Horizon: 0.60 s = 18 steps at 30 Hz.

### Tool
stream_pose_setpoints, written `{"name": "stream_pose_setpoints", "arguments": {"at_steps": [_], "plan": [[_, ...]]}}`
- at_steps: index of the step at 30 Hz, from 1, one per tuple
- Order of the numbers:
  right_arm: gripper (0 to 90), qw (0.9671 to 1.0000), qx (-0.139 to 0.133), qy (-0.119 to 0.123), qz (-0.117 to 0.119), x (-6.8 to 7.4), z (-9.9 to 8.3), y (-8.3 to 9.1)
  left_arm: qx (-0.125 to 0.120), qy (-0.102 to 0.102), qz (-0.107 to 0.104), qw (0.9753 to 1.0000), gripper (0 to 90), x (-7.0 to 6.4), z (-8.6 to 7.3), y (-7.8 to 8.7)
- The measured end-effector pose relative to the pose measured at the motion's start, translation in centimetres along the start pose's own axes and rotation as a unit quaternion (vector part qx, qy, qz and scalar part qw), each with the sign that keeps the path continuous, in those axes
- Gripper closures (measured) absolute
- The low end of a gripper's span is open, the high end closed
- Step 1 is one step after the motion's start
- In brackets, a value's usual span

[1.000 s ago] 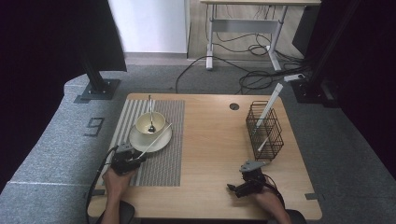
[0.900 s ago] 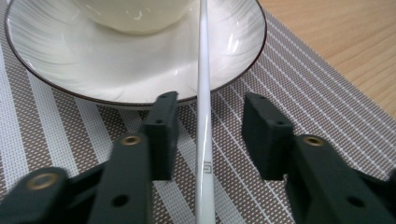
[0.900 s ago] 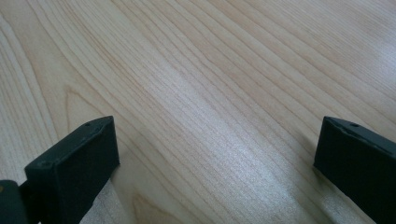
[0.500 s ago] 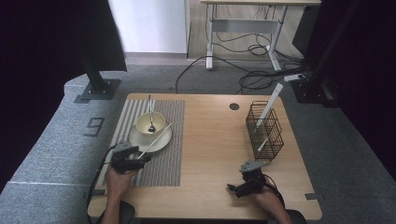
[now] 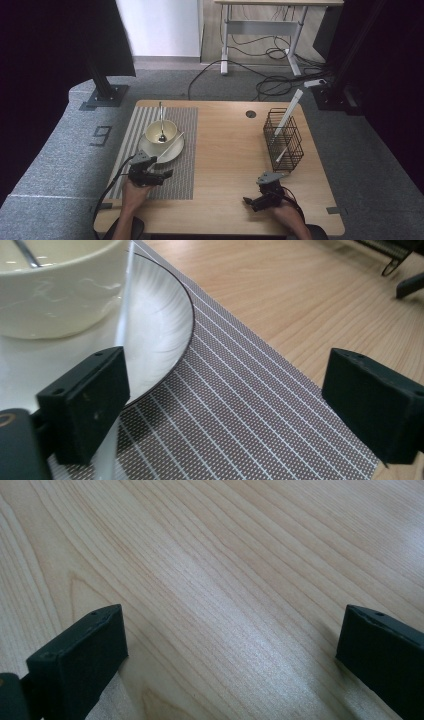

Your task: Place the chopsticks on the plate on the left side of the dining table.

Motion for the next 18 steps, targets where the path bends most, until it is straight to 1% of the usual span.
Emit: {"name": "stream_pose_setpoints", "arguments": {"at_steps": [2, 4, 5, 13, 18], "plan": [[0.0, 1.0, 0.0, 0.0, 0.0, 0.0, 0.0, 0.0, 0.01, -0.006, 0.0, 0.9999, 1.7, -0.3, -0.1, -0.4], [0.0, 1.0, 0.0, -0.001, 0.0, 0.0, 0.0, 0.0, 0.023, -0.017, 0.002, 0.9996, 0.6, -0.6, -0.3, -0.9], [0.0, 1.0, 0.0, -0.001, 0.0, 0.0, 0.0, 0.0, 0.024, -0.019, 0.003, 0.9995, 0.0, -0.6, -0.4, -1.0], [0.0, 1.0, -0.001, -0.001, 0.0, 0.0, 0.0, -0.1, 0.038, -0.009, 0.011, 0.9992, 0.0, -0.2, -0.7, -1.7], [0.0, 1.0, -0.001, -0.001, 0.0, 0.0, 0.1, -0.1, 0.039, -0.004, 0.021, 0.999, 0.0, 0.2, -0.7, -2.0]]}}
Point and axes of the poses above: each handheld gripper's, and its own axes: y roughly backward along the jaws, z roughly out of its top, x roughly to its left, the point moved 5 cm from there along -y, roughly forward along the jaws, and after that the axes turned 12 degrees about -x, right-handed, at the moved point
